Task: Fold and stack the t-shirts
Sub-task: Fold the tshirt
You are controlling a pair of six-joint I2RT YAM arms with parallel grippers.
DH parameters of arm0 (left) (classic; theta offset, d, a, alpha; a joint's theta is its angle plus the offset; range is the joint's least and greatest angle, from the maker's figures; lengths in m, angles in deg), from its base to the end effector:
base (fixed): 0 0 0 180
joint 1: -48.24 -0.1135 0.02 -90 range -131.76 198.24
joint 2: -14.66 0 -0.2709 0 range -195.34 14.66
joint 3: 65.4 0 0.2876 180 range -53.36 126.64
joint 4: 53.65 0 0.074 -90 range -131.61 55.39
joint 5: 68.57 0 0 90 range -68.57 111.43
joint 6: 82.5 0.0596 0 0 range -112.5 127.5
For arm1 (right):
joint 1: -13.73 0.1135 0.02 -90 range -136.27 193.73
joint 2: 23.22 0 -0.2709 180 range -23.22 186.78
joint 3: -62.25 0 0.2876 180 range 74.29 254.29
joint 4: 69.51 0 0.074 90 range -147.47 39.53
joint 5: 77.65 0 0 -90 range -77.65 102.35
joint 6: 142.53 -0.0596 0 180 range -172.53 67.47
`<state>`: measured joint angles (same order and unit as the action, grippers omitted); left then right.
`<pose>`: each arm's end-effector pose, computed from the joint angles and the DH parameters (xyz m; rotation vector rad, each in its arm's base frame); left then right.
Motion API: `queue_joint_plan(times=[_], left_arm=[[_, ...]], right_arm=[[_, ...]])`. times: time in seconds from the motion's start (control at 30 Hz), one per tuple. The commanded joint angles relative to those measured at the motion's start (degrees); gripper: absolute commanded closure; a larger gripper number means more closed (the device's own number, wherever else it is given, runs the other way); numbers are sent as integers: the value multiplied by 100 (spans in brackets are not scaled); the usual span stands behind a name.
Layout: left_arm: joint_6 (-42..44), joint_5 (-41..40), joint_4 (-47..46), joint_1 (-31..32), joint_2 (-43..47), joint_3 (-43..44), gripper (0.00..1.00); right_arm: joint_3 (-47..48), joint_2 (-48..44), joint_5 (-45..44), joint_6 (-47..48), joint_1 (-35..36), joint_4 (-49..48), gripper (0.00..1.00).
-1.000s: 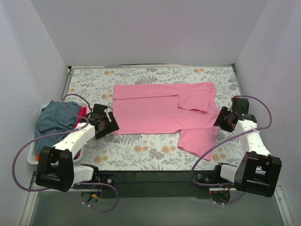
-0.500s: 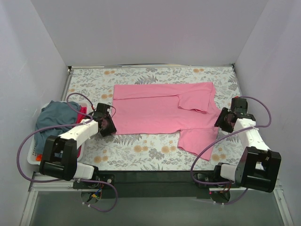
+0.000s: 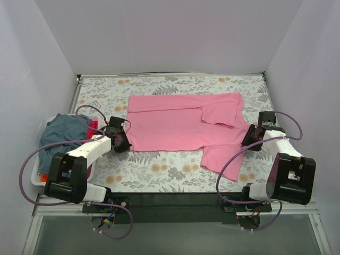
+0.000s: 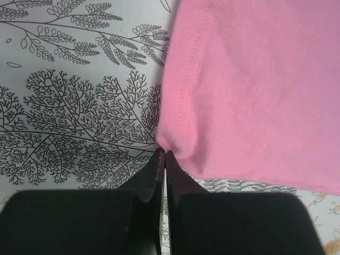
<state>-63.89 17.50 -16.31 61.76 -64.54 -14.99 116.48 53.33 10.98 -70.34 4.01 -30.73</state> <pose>0.2686 -0.0604 0.1190 -1.3580 2.4149 -0.3251 0.2832 -0.0500 0.1508 0.6353 2.5591 0.0165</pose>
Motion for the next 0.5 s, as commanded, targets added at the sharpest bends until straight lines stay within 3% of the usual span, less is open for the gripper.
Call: queue_joint_plan(times=[0.0, 0.37, 0.47], left_arm=[[55, -3, -87, 28, 36, -40, 100], [82, -3, -113, 28, 133, -58, 100], [82, 41, -113, 28, 141, -66, 100]], right_arm=[[-53, 149, 48, -30, -4, -187, 64], [-176, 483, -180, -22, -13, -266, 66], [-229, 553, -171, -22, -4, -257, 73]])
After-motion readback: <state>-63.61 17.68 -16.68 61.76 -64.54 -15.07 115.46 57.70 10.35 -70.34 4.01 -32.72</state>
